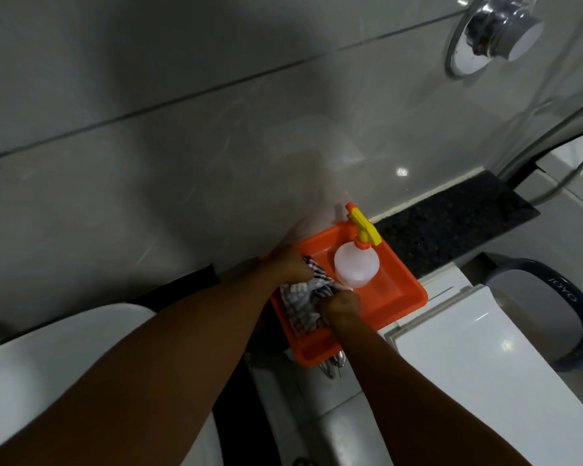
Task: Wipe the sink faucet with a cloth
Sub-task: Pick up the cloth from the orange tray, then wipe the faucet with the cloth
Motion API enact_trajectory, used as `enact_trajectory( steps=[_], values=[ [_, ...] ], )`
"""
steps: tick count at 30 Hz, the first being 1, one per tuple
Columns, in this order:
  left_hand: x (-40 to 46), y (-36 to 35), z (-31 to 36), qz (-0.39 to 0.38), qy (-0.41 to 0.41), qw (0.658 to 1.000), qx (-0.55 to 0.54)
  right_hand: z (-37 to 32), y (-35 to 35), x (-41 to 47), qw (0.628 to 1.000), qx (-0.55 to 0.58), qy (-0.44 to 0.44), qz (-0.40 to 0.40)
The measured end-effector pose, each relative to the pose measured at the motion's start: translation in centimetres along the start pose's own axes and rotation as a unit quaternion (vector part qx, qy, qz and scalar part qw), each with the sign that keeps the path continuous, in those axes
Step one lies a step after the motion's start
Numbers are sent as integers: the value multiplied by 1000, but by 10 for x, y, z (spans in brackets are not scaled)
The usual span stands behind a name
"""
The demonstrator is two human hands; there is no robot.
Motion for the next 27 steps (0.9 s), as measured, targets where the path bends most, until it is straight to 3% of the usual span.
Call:
enact_trajectory(
  steps=[4,8,13,20,22,27],
  values=[
    [-44,40,5,21,-49,992,-117,-27,3,-36,997,-28,70,33],
    [-108,100,4,53,-114,985,-115,-68,-2,-93,990,3,143,21],
    [-223,183,-10,100,-155,977,-108,-123,-36,-182,948,123,249,-157],
    [-383,255,-79,199,-109,958,-174,-186,-120,-295,834,276,208,-431],
    [-422,265,-110,223,-104,942,-227,-201,-149,-318,836,239,187,-458],
    [-487,271,-191,233,-78,889,-386,-228,-210,-355,887,117,227,-386]
  ],
)
Point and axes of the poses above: each hand's wrist, its own x-axis towards the middle knuckle, its own y-axis out of the back of the hand, z = x × y, the point moved 5 cm from there along x, towards the middle knuckle, and after that the axes turned 7 degrees about -z, right-handed, at the moved point
